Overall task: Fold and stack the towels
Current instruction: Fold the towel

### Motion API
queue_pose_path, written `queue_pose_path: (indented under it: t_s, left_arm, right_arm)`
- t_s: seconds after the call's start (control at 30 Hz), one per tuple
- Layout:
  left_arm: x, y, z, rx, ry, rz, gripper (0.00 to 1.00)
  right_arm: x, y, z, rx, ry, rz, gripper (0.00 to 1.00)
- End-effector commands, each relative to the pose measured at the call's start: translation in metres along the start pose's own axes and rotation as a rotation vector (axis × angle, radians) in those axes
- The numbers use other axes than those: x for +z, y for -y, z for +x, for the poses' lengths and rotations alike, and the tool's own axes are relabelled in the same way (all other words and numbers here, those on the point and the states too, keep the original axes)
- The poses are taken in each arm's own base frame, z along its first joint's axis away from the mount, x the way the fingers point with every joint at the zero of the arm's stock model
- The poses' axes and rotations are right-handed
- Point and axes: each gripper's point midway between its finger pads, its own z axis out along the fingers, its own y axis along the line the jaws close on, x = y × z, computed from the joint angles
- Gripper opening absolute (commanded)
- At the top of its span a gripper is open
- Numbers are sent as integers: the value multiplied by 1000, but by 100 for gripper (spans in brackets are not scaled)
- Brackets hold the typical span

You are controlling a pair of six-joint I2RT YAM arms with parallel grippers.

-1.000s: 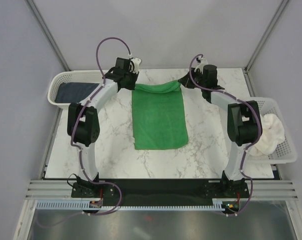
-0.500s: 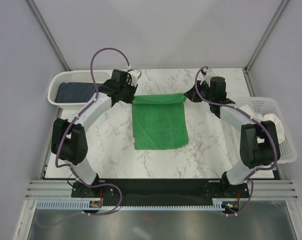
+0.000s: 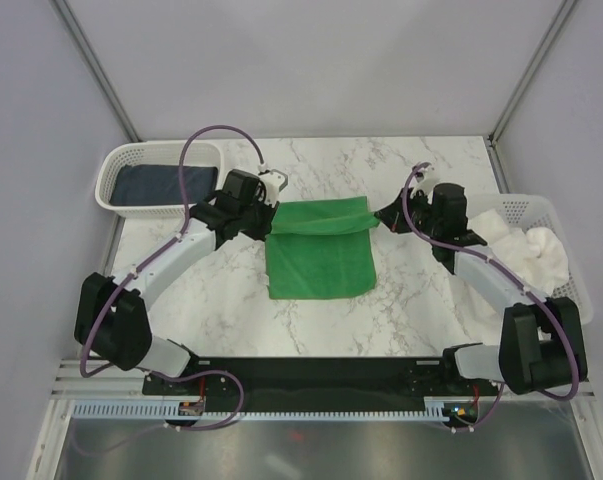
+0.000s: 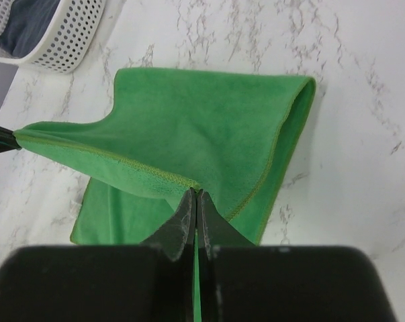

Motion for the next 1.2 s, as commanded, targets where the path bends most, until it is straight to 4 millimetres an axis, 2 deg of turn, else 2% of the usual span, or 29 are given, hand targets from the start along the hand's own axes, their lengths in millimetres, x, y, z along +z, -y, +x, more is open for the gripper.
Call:
queue_pose_path:
  t_s: [0.0,0.2,0.5,0.57,0.83,1.17]
  left_arm:
    - [-6,1,12,-36,-7,-40,2]
    - [-11,0,17,-54,-7,-95,2]
    - [-26,6,32,-54,-6,-103,2]
    - [-25,10,40,-65,-21,-86,2]
    - [-22,35,64,-94,-87,19,2]
    - [-23,50,76,-88,-130,60,2]
  right_arm:
    - [-8,-16,19,18,-4,-57,0]
    - [-10,-23,48,33,-52,-50,0]
    - [-25,-19,53,34,-52,-4,0]
    - [-28,-12,59,51,-51,37,0]
    - [-38,-16,67,68,-42,21,0]
    - [-45,-13,77,78,-42,33,0]
